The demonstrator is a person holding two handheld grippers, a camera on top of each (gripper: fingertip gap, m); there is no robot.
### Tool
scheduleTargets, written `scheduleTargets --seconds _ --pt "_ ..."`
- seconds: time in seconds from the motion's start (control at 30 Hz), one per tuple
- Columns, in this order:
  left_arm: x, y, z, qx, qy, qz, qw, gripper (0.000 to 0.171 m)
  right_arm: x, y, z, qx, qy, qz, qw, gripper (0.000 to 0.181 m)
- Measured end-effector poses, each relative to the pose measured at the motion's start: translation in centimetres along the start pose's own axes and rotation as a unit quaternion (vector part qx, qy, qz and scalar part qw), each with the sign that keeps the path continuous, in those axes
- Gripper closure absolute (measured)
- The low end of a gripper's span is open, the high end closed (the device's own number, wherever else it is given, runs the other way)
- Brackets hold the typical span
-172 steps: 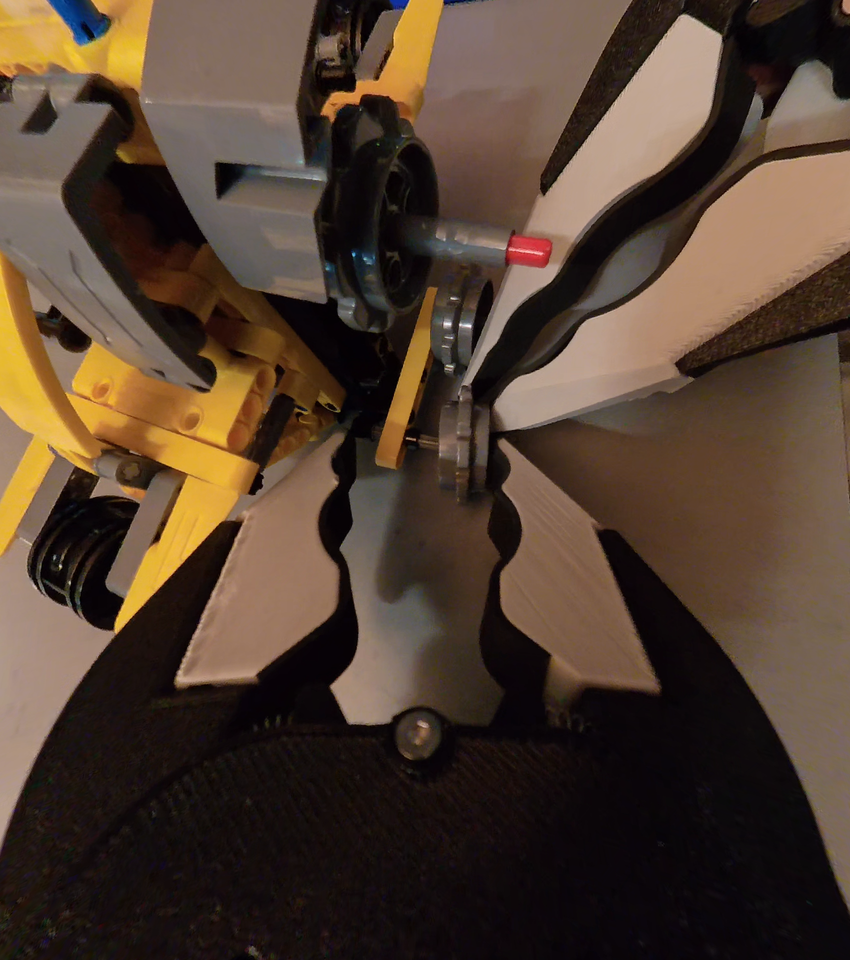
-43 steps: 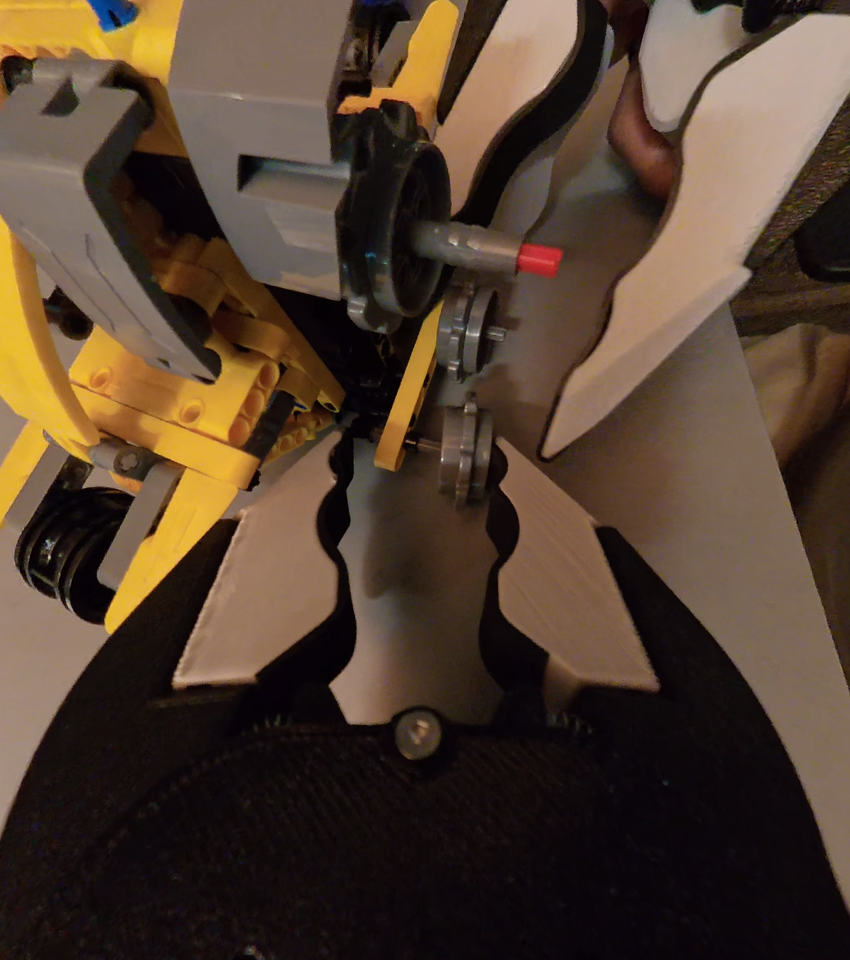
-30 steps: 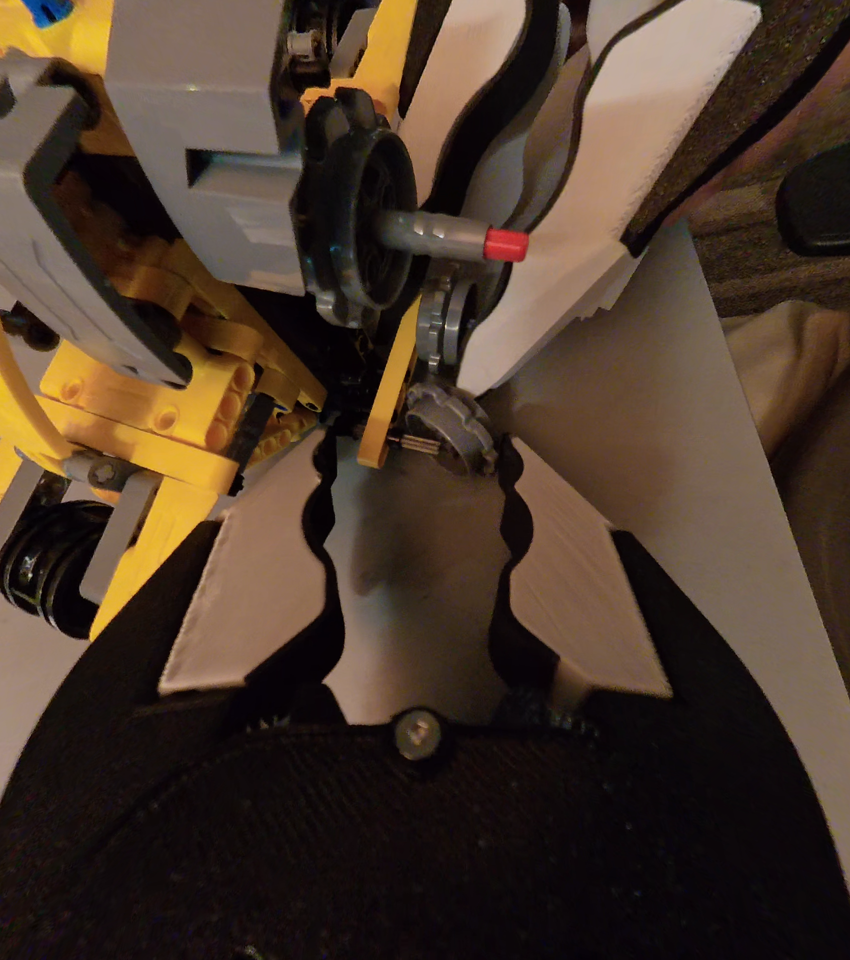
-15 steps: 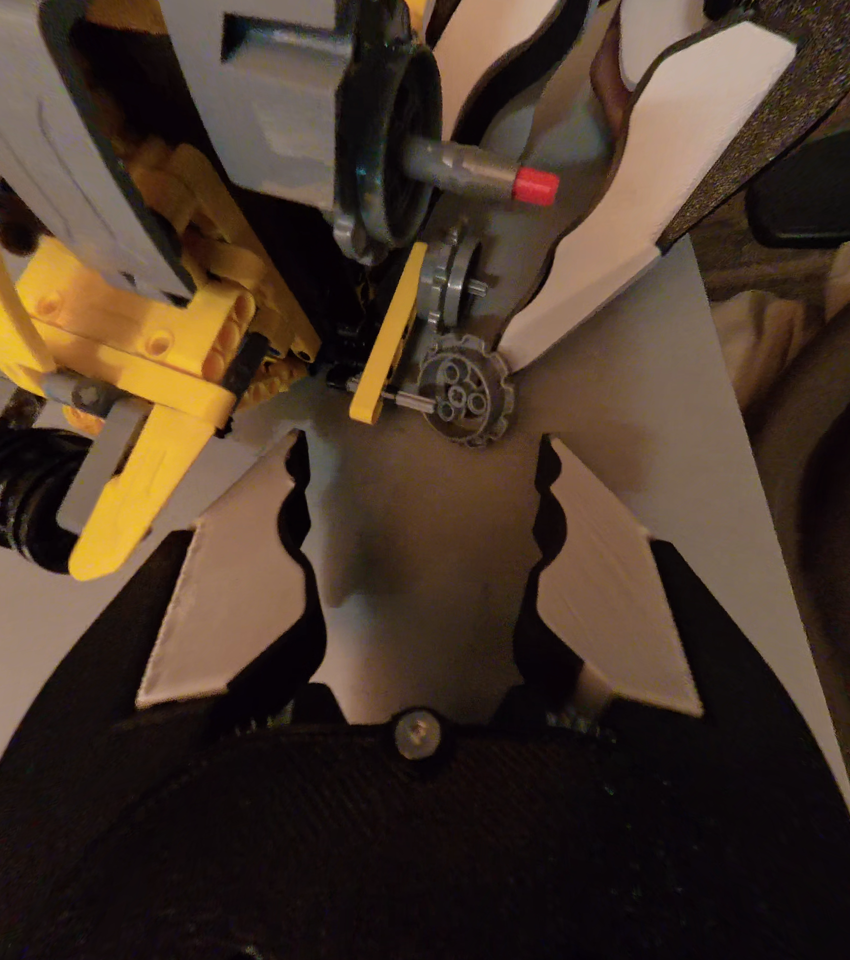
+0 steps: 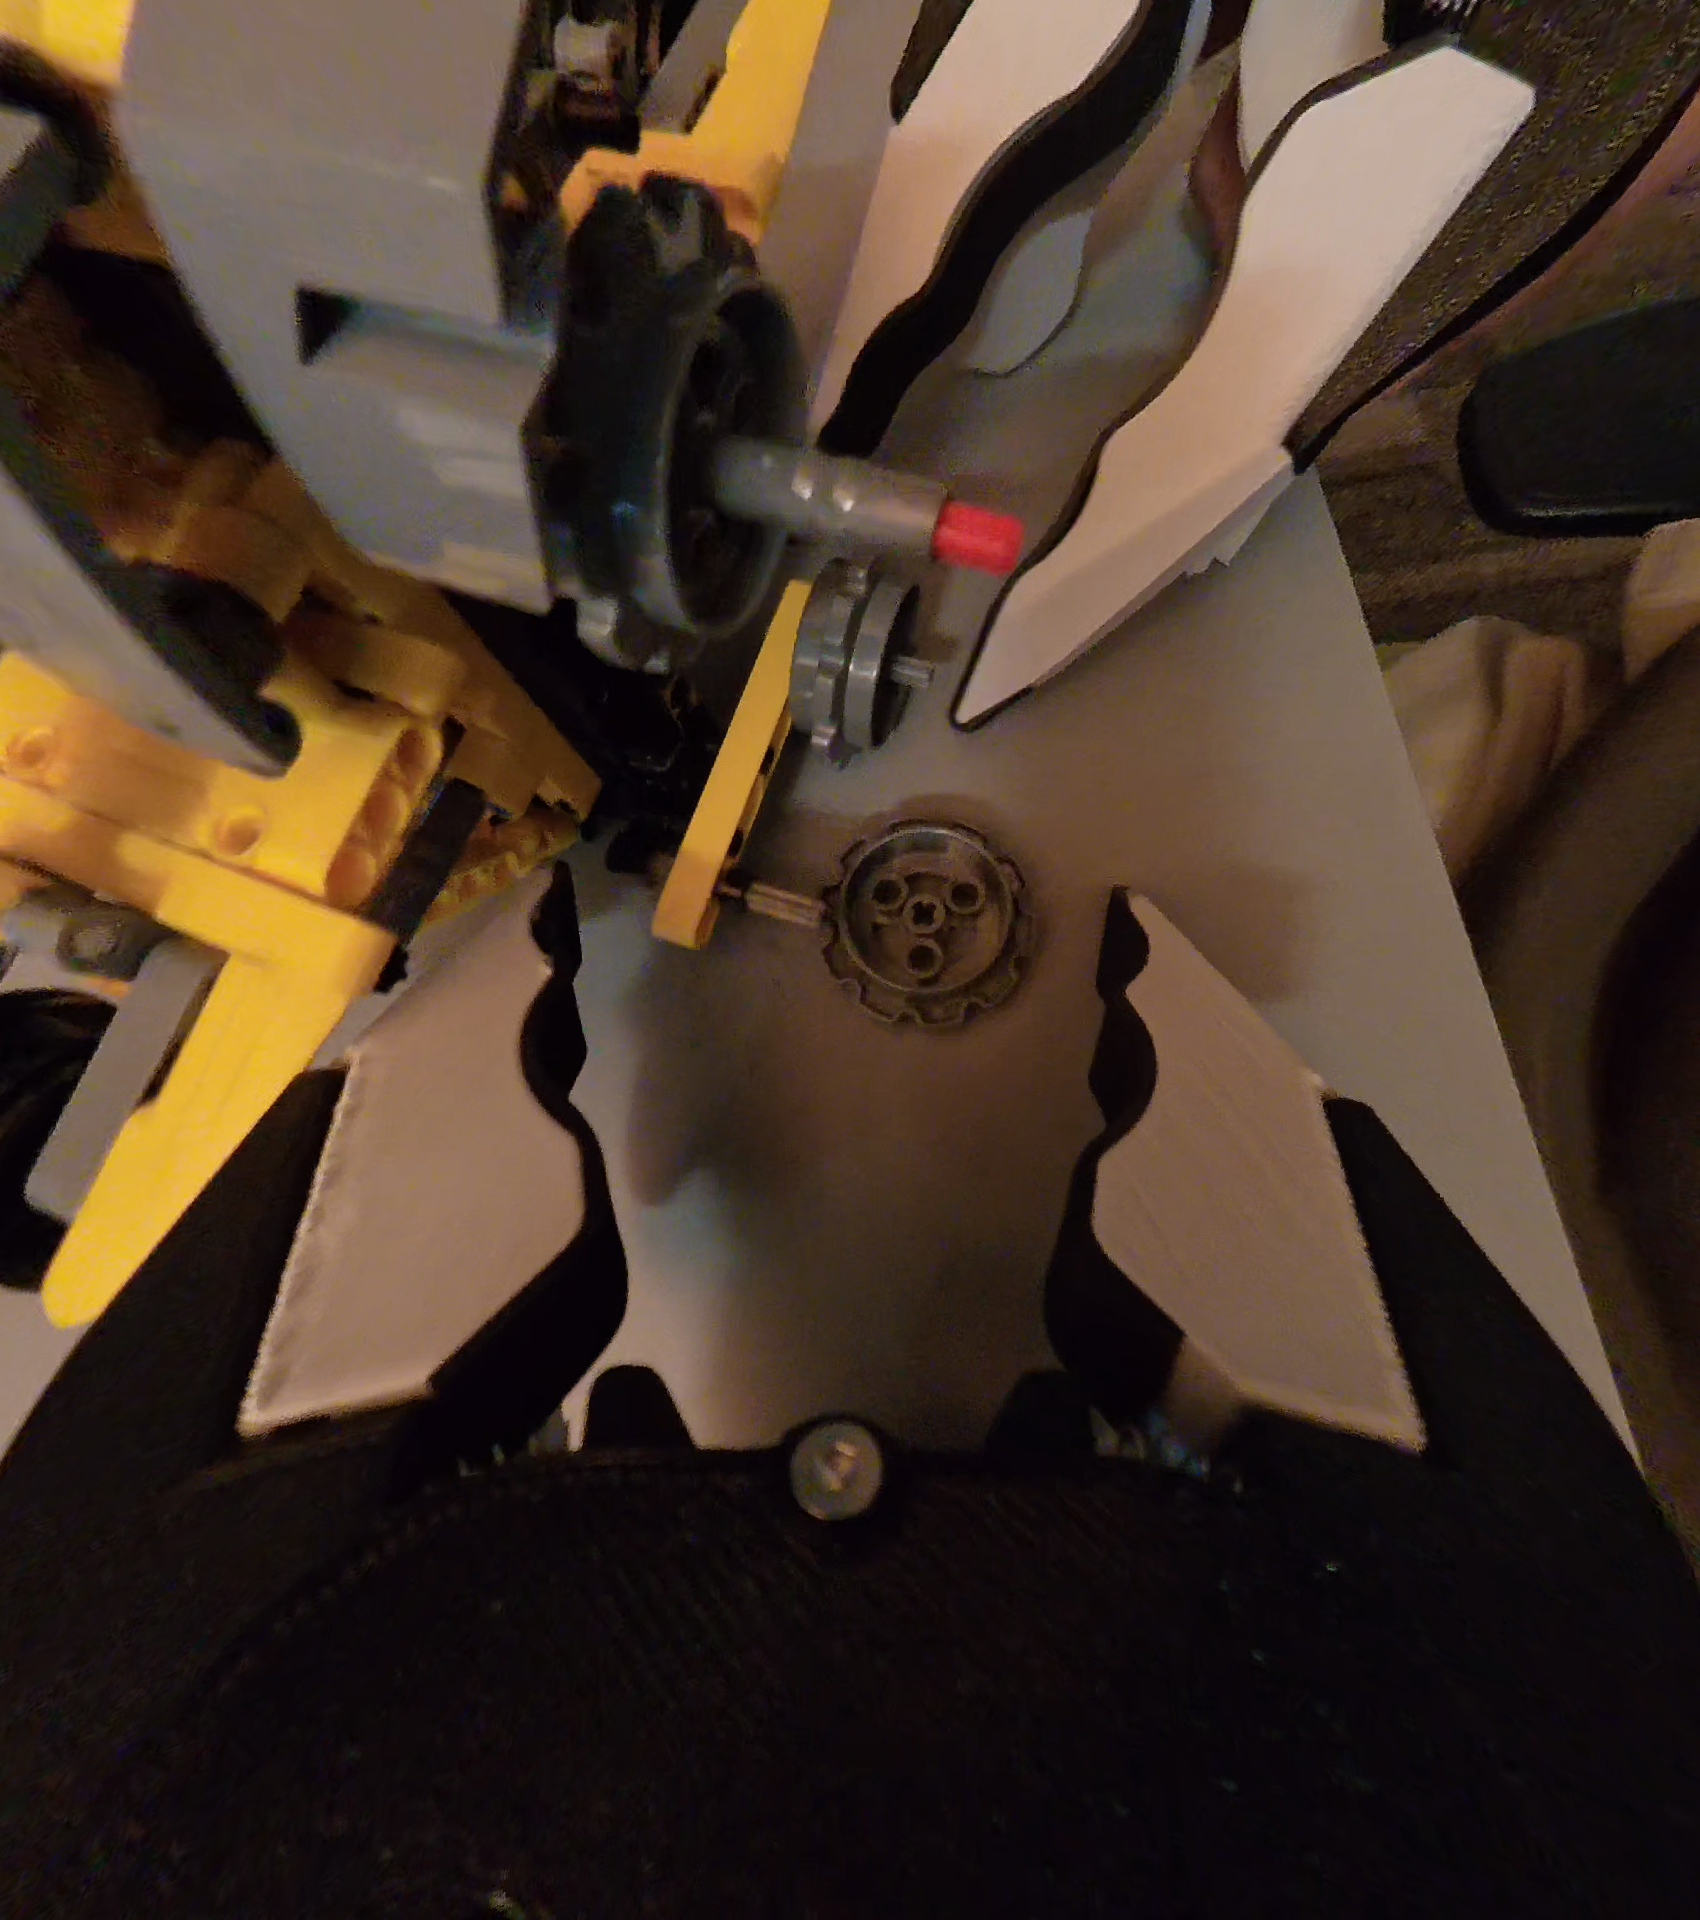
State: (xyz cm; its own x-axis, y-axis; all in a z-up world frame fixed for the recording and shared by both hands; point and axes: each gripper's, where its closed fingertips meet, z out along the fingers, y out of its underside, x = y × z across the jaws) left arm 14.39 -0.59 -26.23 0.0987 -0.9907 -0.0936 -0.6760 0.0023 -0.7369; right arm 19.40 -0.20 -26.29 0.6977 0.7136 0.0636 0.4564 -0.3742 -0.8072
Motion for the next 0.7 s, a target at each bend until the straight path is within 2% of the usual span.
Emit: scheduleTargets --seconds 0.2,0.4,0.57,0.7 --pt "0.5 -0.1 0.3 -0.005 0.002 0.005 1.000 0.075 0.2 -0.5 0.6 -0.005 0.019 -0.018 1.000 0.144" --pt "0.9 -0.4 0.5 -0.009 -0.024 -0.003 1.000 0.075 1.5 -0.4 0.3 -0.012 0.017 0.003 1.000 0.143" --pt "1.1 -0.9 1.2 -0.011 -0.066 -0.046 0.997 0.063 3.1 -0.4 0.7 -0.020 0.033 0.010 0.999 0.144" --pt "1.3 -1.3 1.6 -0.010 -0.085 -0.087 0.992 0.061 3.5 -0.3 0.4 -0.024 0.037 0.000 0.999 0.140"
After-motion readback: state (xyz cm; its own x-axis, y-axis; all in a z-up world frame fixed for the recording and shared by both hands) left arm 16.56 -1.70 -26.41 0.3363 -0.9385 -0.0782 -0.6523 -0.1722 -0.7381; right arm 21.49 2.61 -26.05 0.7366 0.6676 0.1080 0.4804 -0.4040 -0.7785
